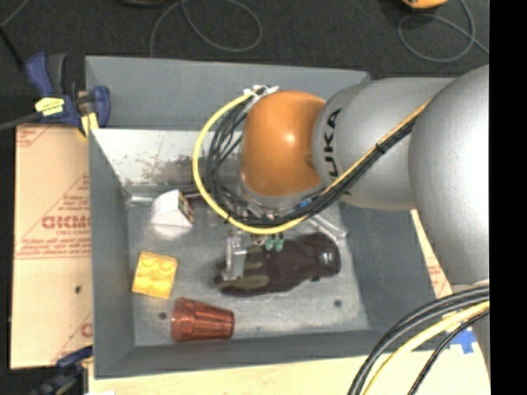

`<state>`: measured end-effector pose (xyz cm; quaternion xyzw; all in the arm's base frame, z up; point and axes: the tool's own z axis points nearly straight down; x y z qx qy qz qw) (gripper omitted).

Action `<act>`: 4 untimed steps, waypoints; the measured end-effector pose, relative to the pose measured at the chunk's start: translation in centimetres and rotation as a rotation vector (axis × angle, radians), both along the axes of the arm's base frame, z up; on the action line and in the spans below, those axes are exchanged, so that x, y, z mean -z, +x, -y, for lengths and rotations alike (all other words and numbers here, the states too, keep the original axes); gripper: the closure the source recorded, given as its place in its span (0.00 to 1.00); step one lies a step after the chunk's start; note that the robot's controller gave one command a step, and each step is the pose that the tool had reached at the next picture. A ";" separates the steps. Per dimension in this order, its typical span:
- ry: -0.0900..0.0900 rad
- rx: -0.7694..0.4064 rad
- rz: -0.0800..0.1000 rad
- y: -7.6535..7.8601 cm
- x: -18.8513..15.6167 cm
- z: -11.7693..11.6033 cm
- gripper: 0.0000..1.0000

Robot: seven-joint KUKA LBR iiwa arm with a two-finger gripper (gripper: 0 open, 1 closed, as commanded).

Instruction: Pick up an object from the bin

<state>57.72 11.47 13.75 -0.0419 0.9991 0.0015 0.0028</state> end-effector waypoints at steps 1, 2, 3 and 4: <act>-0.005 -0.049 -0.004 -0.4 1.2 3.2 0.00; -0.001 -0.014 -0.003 0.0 1.9 4.6 0.00; -0.005 -0.521 0.004 -0.7 6.4 9.6 1.00; -0.005 -0.520 0.004 -0.7 6.4 9.6 1.00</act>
Offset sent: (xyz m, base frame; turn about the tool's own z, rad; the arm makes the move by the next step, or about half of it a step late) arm 0.0073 -0.0804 -0.0330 -0.5080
